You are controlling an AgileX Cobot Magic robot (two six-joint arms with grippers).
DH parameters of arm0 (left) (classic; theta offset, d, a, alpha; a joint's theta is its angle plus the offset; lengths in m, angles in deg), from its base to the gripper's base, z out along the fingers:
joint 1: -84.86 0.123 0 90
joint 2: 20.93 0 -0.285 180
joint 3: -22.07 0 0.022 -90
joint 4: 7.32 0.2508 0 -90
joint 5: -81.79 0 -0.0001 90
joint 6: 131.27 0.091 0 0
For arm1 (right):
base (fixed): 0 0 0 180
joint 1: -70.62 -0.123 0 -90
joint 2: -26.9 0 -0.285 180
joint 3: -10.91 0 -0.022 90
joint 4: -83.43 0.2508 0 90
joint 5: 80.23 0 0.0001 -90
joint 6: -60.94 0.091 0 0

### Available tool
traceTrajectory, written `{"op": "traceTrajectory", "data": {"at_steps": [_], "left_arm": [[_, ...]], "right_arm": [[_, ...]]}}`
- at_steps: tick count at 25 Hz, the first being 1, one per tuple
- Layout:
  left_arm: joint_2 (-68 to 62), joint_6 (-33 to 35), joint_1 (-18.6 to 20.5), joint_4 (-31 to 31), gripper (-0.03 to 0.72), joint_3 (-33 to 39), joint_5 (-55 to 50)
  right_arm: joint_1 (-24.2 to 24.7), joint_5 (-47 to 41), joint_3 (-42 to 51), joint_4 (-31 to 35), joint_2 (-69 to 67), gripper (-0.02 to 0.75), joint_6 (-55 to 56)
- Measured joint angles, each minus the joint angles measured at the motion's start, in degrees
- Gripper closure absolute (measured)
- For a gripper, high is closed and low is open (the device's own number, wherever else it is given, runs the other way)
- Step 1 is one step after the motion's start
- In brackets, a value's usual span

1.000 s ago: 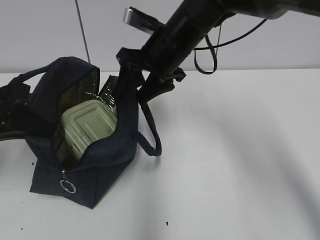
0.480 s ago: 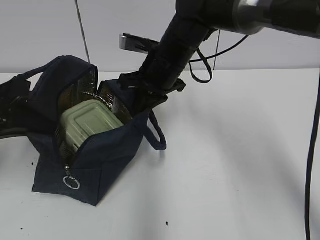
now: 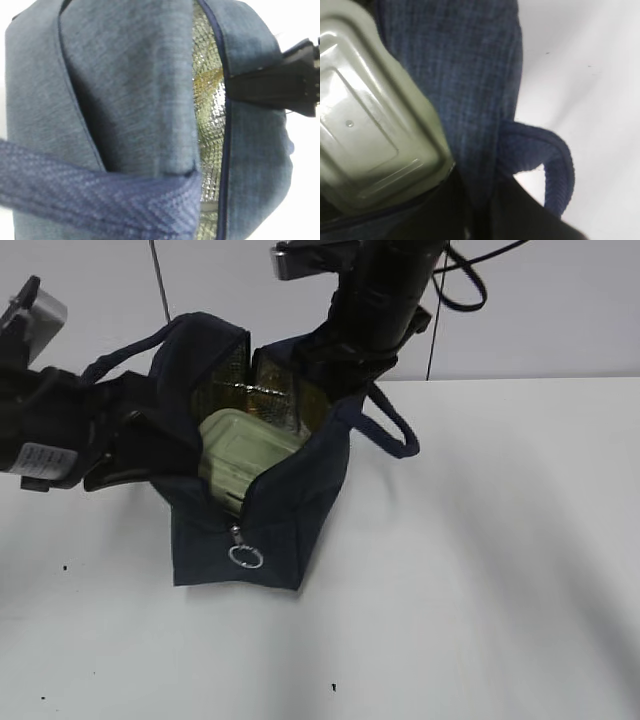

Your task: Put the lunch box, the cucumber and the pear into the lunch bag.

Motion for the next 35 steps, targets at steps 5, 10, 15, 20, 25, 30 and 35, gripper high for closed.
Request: {"op": "traceTrajectory", "data": {"at_steps": [5,10,15,20,25,30,35], "left_arm": [[-3.0,0.2,-5.2,-2.7,0.704,-4.1,2.1],[-7.8,0.4,-8.2,-4.7,0.704,-6.1,2.8],[-11.0,0.4,-9.2,-5.6,0.704,-6.3,2.3],[-11.1,0.4,-9.2,-5.6,0.704,-6.4,2.4],[-11.1,0.4,-9.2,-5.9,0.704,-6.5,2.5],[-11.1,0.4,-9.2,-6.0,0.704,-6.5,1.8],[-11.1,0.4,-9.2,-5.9,0.698,-6.5,0.9]], "right_arm": [[1.4,0.0,0.2,-5.4,2.9,0.731,0.9],[5.1,0.0,4.0,-6.0,3.8,0.731,1.8],[6.3,-0.3,7.1,-5.6,3.8,0.731,2.0],[6.3,-0.2,7.2,-3.7,3.9,0.731,0.9],[6.3,-0.1,7.2,-4.7,3.9,0.731,0.8],[6.3,-0.1,7.2,-4.8,3.9,0.726,0.8],[6.3,0.5,7.2,-3.4,4.1,0.554,0.8]]}}
